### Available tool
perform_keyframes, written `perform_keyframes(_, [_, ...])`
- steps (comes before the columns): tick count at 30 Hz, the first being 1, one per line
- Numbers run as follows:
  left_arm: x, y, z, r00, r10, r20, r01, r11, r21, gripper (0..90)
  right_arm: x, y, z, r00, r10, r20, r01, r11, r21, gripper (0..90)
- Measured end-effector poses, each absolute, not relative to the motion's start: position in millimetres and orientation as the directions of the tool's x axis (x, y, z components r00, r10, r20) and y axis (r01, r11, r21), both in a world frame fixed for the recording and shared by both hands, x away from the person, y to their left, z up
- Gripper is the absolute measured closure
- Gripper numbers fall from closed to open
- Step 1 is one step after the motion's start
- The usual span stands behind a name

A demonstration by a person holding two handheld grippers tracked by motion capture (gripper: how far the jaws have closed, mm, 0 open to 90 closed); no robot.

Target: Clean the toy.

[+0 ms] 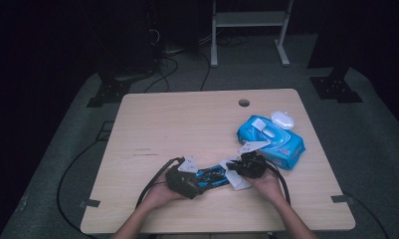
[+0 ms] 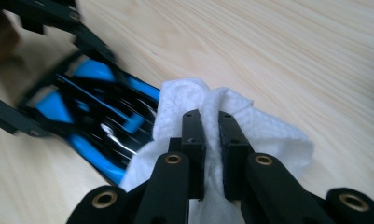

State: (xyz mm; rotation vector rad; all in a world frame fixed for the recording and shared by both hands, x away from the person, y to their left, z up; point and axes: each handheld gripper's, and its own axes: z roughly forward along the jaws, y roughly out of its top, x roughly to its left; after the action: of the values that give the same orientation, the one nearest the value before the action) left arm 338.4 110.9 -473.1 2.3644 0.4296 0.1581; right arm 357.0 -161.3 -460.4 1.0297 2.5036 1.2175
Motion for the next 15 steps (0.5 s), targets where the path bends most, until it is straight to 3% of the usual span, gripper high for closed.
perform_keyframes(4, [338.9, 112.3, -473.2, 0.938, 0.347, -0.010, 0.262, -0.686, 0.679, 24.3, 358.9, -178.4, -463.8, -0.699, 0.707, 0.104, 0.556, 0.446, 0.702, 82.8])
perform_keyframes(10, [338.9, 112.8, -472.7, 0.938, 0.347, -0.010, 0.262, -0.691, 0.674, 24.3, 349.7, -173.0, -456.4, -0.737, 0.658, 0.154, 0.527, 0.419, 0.739, 82.7])
perform_keyframes(15, [338.8, 114.7, -472.7, 0.938, 0.348, -0.008, 0.262, -0.690, 0.675, 24.3, 345.9, -177.1, -462.6, -0.736, 0.661, 0.147, 0.541, 0.443, 0.715, 82.7])
